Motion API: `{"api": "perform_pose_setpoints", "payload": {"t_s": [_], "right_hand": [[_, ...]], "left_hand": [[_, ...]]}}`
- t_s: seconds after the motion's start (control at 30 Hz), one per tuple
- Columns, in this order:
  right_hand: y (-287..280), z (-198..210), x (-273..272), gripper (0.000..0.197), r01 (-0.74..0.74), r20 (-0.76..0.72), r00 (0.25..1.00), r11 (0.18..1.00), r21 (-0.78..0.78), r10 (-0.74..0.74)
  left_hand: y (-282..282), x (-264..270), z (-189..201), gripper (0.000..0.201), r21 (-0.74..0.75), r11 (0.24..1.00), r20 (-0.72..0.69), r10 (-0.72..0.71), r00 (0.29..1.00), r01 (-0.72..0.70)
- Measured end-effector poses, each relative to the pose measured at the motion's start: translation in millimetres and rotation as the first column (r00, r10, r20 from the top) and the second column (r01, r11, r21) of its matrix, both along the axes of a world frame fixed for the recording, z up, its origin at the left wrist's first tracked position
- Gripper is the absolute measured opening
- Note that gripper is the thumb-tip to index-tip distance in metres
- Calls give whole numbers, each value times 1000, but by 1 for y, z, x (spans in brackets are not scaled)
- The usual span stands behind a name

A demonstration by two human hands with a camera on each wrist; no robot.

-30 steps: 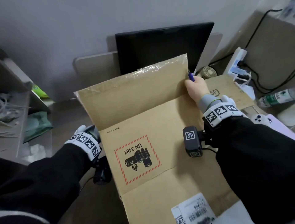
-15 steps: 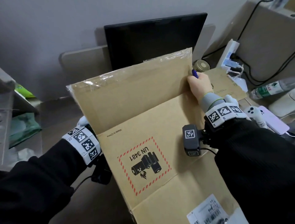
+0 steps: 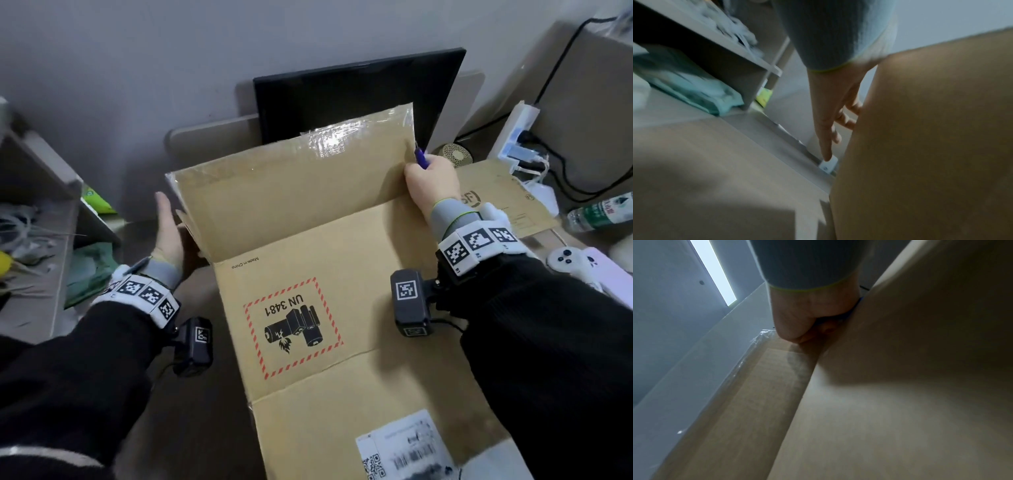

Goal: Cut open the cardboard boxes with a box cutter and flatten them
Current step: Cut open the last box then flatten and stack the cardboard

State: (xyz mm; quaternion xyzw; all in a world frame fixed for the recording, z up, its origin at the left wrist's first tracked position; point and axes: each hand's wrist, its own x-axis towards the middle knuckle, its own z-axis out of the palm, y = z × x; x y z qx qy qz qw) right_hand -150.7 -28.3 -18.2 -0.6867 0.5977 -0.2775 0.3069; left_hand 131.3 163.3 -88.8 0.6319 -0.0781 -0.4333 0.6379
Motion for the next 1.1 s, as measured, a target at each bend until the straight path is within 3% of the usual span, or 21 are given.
{"api": "perform_pose_setpoints", "payload": {"t_s": [0.17,0.23,0.33,0.47,0.53,0.57,0.63,0.67,0.7,0.77,0.87,1.1], "right_hand": [[19,-2,35,22,-101,-19,995,995,15,101],[25,-11,45,20,-123,-34,992,992,34,124],[34,-24,59,16,-166,-19,986,983,72,168],[48,-49,85,16,-254,-36,964,955,154,262],[53,-67,92,23,-298,-28,950,926,234,312],[57,-77,98,28,-331,-2,938,900,285,346],[71,-97,112,34,-394,49,911,827,400,410],[78,-106,118,33,-427,80,894,788,443,440],[85,-115,121,30,-461,121,878,752,472,463],[92,-129,121,29,-497,173,861,717,489,478],[92,-146,117,42,-524,155,839,696,491,522],[86,-176,93,37,-482,38,811,632,607,583]], "left_hand": [[17,14,21,67,139,990,153,9,988,-30],[23,19,26,42,203,976,259,19,966,-74],[41,40,28,22,174,957,338,162,927,-231],[71,44,18,57,164,916,537,228,812,-366],[78,13,22,71,231,876,677,167,716,-422],[80,-5,22,76,302,870,696,78,713,-390],[82,-40,14,79,511,846,616,-238,751,-151],[82,-54,4,81,645,764,507,-447,737,20],[82,-67,-8,84,752,636,359,-618,700,175],[78,-83,-36,94,830,436,159,-782,602,347],[76,-93,-79,110,863,279,-10,-824,567,421],[60,-103,-136,136,902,146,-116,-824,554,407]]}}
